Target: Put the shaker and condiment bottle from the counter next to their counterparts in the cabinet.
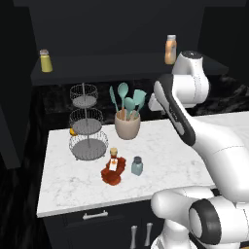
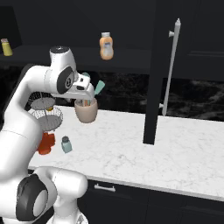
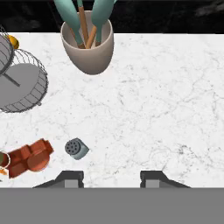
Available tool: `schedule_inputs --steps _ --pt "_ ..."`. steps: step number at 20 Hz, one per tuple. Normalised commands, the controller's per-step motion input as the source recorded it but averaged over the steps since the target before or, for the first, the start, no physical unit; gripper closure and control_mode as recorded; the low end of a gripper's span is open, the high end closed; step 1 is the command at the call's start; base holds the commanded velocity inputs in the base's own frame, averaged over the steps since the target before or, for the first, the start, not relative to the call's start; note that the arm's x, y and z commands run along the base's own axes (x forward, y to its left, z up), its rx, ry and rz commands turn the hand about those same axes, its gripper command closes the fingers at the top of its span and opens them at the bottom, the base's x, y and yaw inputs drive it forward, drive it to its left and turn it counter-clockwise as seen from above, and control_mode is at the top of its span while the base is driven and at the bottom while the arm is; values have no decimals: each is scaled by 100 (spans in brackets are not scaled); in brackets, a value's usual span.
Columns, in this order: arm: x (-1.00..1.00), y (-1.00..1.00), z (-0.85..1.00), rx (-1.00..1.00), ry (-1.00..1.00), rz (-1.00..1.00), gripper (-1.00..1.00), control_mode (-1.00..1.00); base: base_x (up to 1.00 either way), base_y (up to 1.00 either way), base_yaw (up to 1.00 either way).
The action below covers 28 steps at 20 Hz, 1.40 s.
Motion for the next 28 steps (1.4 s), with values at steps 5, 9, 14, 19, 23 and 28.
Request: schedule_inputs --steps 5,9,14,19,23,28 --pt "2 0 0 5 -1 9 -100 -100 0 0 0" --pt "-2 0 0 12 -15 33 -100 -100 0 0 0" --pt "-14 0 0 17 -31 43 -100 -100 0 0 0" --pt "-39 0 -19 22 -37 53 -100 -100 0 0 0" --pt "-38 0 -16 23 -37 48 -100 -100 0 0 0" --pt "-28 0 -24 24 -31 45 -100 -100 0 0 0"
